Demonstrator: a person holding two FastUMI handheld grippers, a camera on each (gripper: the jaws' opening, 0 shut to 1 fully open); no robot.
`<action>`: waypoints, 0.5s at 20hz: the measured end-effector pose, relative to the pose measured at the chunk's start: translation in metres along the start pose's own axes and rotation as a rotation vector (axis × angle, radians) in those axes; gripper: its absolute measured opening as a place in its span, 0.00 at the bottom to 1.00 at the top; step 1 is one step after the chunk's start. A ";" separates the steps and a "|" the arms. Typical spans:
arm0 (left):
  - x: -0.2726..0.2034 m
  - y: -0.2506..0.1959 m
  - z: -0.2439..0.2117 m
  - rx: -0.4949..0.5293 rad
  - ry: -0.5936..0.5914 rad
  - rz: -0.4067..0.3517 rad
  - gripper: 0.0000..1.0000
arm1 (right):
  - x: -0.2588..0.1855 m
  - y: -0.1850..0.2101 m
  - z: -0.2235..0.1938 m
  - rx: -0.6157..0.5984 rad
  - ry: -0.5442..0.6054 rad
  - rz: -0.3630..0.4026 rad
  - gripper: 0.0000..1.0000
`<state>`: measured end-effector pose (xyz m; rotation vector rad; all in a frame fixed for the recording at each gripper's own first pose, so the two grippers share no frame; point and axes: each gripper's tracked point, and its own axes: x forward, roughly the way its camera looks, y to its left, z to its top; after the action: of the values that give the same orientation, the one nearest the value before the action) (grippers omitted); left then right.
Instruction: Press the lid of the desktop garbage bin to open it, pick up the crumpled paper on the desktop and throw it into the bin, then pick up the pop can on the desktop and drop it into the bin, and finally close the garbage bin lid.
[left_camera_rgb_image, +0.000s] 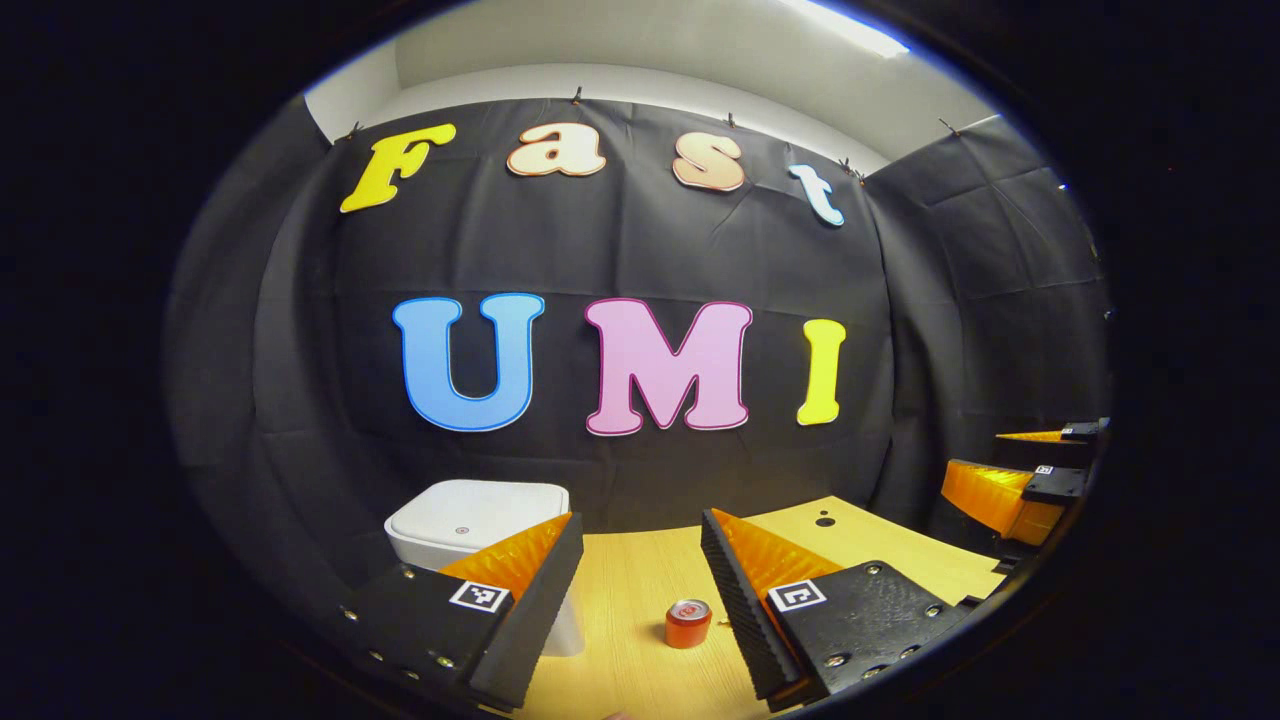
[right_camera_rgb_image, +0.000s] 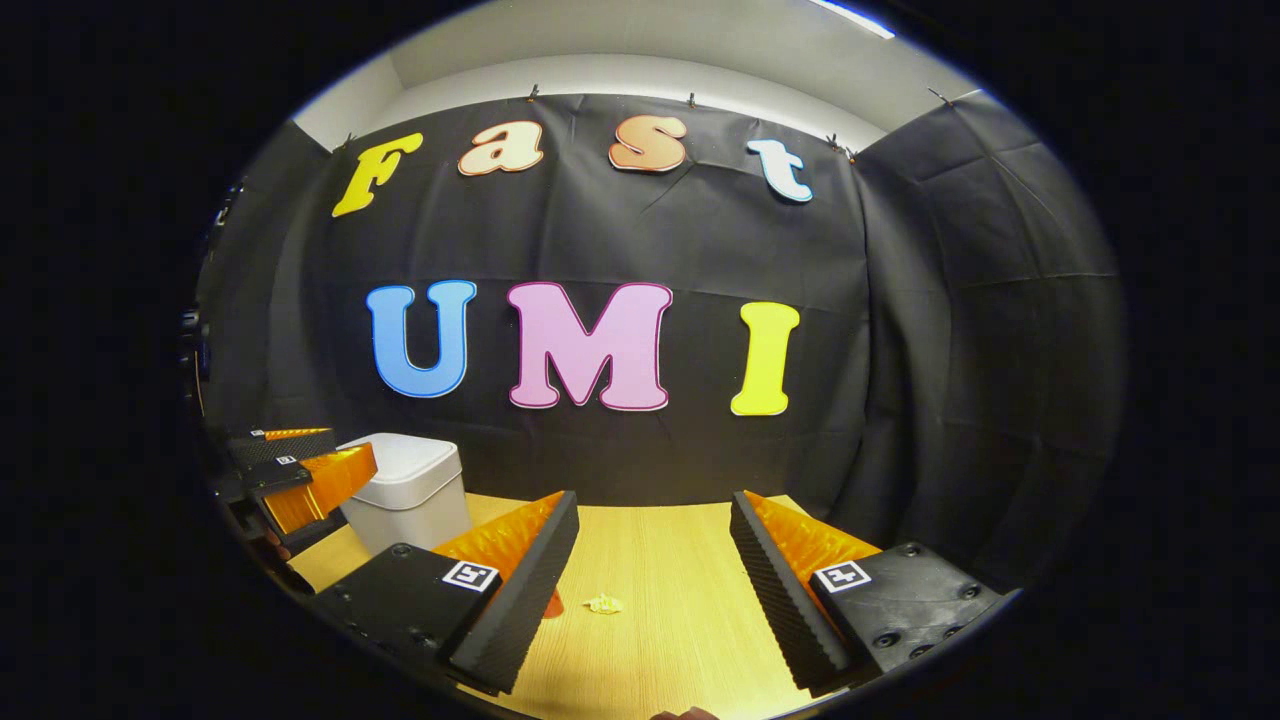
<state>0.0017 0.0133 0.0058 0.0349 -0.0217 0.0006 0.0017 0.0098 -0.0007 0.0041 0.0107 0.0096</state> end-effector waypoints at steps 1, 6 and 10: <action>0.001 0.004 -0.001 0.003 -0.001 0.004 0.79 | 0.000 0.000 0.000 -0.001 0.000 -0.001 0.98; 0.005 0.031 0.002 0.005 0.000 0.040 0.79 | -0.004 0.003 -0.001 -0.011 -0.001 0.001 0.98; 0.013 0.061 0.006 0.006 -0.005 0.063 0.79 | -0.007 0.012 0.000 -0.019 -0.003 0.018 0.98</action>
<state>0.0146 0.0739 0.0145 0.0406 -0.0276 0.0631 -0.0051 0.0217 -0.0007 -0.0144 0.0079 0.0277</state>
